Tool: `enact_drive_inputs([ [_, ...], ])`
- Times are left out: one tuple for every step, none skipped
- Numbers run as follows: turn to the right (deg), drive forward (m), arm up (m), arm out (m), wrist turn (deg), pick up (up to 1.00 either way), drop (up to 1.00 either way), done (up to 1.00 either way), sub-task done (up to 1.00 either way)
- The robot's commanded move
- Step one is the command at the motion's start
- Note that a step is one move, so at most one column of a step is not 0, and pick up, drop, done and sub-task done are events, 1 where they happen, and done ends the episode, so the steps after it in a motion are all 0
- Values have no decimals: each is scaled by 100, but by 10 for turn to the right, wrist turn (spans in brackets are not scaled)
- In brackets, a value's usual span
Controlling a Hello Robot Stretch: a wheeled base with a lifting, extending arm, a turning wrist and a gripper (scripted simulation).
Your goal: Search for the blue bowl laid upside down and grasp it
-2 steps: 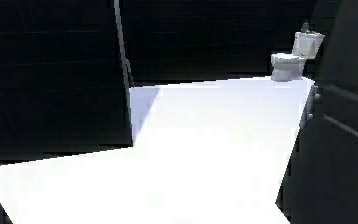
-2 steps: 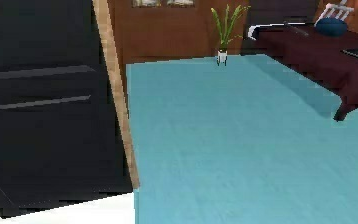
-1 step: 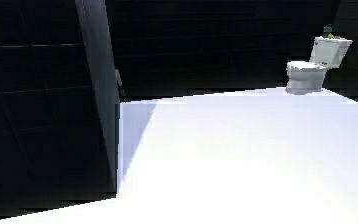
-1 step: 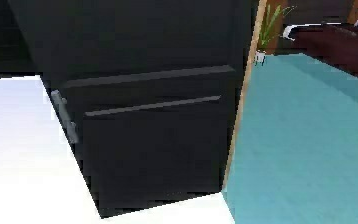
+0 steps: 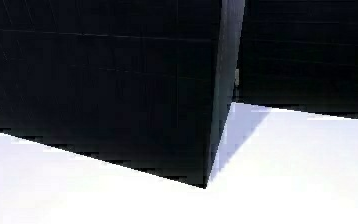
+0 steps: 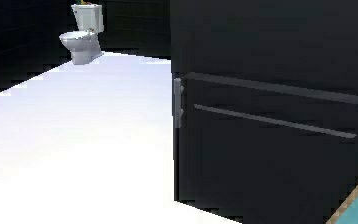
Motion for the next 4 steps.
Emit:
enact_drive_inputs([
  [0,80,0,0,0,0,0,0,0],
  [-450,0,0,0,0,0,0,0,0],
  [-150,0,0,0,0,0,0,0,0],
  [0,25,0,0,0,0,0,0,0],
])
